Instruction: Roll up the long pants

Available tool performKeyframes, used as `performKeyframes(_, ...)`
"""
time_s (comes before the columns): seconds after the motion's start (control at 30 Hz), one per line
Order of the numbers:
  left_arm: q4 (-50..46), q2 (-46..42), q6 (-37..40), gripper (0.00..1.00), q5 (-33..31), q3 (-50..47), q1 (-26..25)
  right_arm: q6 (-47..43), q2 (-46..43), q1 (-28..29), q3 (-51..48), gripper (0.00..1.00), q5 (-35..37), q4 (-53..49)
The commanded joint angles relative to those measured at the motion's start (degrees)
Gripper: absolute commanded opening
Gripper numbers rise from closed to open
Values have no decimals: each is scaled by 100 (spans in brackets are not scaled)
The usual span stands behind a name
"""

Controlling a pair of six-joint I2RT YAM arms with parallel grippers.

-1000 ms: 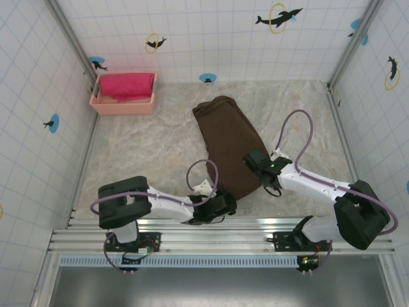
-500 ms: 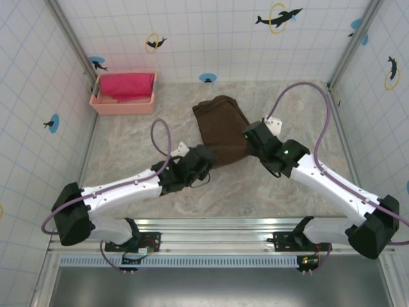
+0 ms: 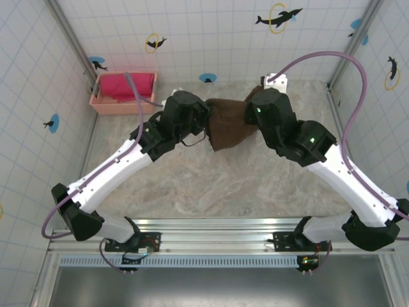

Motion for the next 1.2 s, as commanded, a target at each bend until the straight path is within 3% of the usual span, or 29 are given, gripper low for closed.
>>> performKeyframes(0.0, -74, 120, 531, 0, 234, 496, 247, -650, -13, 114, 619, 0, 775, 333)
performKeyframes(0.27, -36, 675, 892, 0, 1220, 1963, 1107, -1178, 484, 0, 1404, 0, 1019, 680)
performKeyframes(0.47, -423, 1805, 1096, 0, 1959, 3915, 1867, -829, 1196, -822, 2069, 0, 433, 630)
performKeyframes(0.7, -394, 3135, 1149, 0, 2666, 5638, 2701, -177, 2453, -2035, 3402, 0, -1302, 432)
performKeyframes(0.9, 683, 4297, 572, 0, 3108, 6453, 3365, 741, 4423, -3066, 5624, 0, -3482, 180)
performKeyframes(1.03, 1221, 4720, 253, 0, 3240, 6859, 3768, 1111, 5232, -3411, 6585, 0, -4030, 185)
performKeyframes(1.17, 1518, 4527, 480, 0, 3786, 6537, 3990, 1144, 5249, -3561, 6510, 0, -4440, 57)
